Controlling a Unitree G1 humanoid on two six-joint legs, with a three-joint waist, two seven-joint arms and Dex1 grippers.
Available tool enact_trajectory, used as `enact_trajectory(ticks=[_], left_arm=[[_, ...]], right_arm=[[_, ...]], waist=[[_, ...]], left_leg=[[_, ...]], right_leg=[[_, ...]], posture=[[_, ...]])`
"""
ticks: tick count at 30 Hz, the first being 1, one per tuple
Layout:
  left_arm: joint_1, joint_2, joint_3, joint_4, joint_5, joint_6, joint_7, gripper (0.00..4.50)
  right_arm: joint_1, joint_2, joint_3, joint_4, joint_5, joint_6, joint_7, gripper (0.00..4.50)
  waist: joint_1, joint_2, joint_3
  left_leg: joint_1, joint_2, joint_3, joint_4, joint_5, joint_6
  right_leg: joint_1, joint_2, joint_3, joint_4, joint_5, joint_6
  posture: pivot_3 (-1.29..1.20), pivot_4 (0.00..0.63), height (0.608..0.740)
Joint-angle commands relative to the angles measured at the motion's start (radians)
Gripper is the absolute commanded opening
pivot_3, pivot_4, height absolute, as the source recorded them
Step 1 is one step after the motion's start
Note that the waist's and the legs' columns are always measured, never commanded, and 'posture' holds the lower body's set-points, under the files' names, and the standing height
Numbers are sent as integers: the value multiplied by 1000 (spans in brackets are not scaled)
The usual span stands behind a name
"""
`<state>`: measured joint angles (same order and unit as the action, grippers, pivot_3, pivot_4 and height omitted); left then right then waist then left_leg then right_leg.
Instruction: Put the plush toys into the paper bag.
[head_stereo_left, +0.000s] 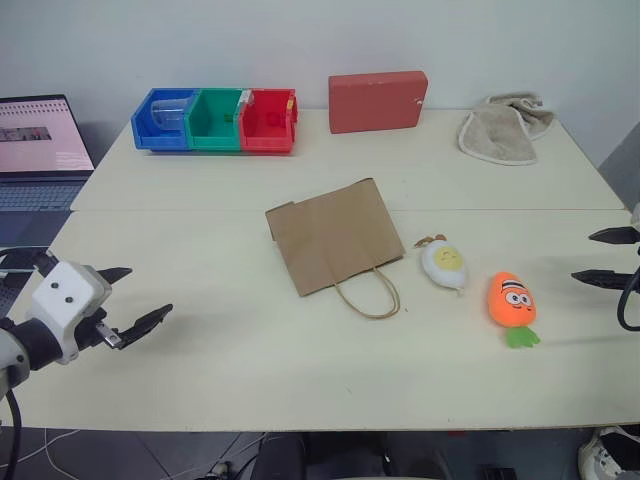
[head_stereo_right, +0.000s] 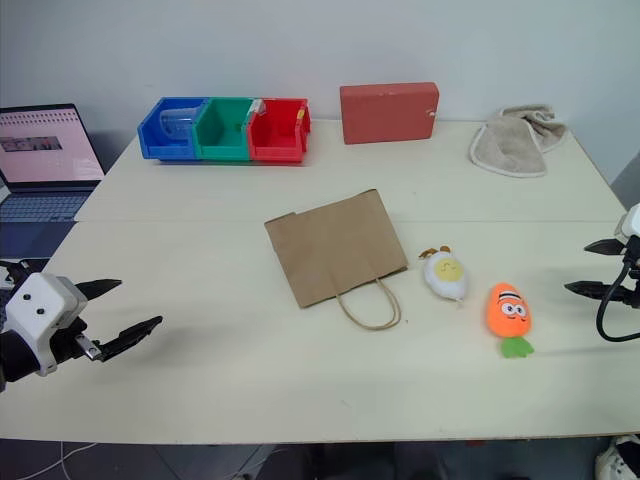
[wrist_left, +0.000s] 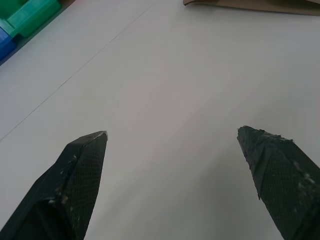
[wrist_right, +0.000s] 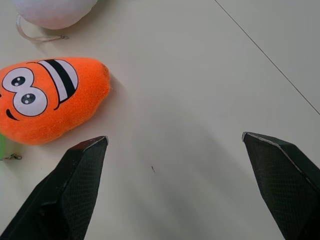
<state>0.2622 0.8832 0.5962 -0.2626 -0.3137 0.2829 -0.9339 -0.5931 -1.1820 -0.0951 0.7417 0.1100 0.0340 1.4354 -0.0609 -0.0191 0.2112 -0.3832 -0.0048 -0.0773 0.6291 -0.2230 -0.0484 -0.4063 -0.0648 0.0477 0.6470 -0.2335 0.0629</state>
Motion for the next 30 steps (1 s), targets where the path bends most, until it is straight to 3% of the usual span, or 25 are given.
enact_trajectory(ticks=[1,30], left_arm=[[0,13,29,-9,-18,-3,-13,4433],[-22,6,38,32,-62,-63,-52,4433]], right_arm=[[-23,-20,-16,-14,11,-4,8,4500],[-20,29,-27,-48,41,-46,-10,4500]], waist=[[0,0,0],[0,0,0]], left_leg=[[0,0,0,0,0,0],[0,0,0,0,0,0]], right_leg=[[0,0,0,0,0,0],[0,0,0,0,2,0]], posture=[[0,150,740],[0,150,740]])
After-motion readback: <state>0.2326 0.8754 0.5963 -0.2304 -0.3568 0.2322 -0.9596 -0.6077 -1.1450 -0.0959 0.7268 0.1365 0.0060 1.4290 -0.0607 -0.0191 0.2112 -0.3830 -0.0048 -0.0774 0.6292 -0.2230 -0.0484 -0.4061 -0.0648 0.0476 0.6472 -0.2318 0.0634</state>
